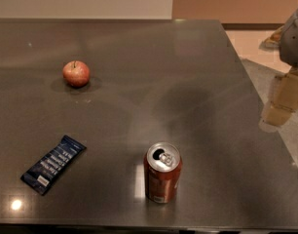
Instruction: Move apple near coke can
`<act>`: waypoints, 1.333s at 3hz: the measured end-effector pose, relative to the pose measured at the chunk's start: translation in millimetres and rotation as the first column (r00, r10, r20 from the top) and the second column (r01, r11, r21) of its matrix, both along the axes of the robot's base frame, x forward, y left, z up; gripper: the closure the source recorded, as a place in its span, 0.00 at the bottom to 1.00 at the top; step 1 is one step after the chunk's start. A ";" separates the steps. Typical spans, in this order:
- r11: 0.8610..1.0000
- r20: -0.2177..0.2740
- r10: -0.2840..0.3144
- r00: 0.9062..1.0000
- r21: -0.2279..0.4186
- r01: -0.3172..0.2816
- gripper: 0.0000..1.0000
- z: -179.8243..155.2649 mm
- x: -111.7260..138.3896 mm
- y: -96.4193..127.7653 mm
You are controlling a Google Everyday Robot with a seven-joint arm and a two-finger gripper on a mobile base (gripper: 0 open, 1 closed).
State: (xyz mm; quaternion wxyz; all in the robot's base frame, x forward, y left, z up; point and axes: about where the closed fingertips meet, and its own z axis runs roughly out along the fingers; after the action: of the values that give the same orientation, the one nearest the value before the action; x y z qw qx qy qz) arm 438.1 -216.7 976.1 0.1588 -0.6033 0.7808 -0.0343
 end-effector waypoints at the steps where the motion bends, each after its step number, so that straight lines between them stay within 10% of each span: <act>1: 1.000 0.002 0.000 1.000 0.000 0.000 0.00 0.4 0.2 0.1; 4: 0.997 0.021 0.073 0.997 0.037 -0.074 0.00 3.0 67.3 39.1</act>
Offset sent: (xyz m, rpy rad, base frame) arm 0.0409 0.0104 0.0006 0.0138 0.0075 0.0255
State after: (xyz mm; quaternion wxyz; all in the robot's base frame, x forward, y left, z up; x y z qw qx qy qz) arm 505.5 -177.6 979.1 0.1790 -0.6281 0.7570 -0.0197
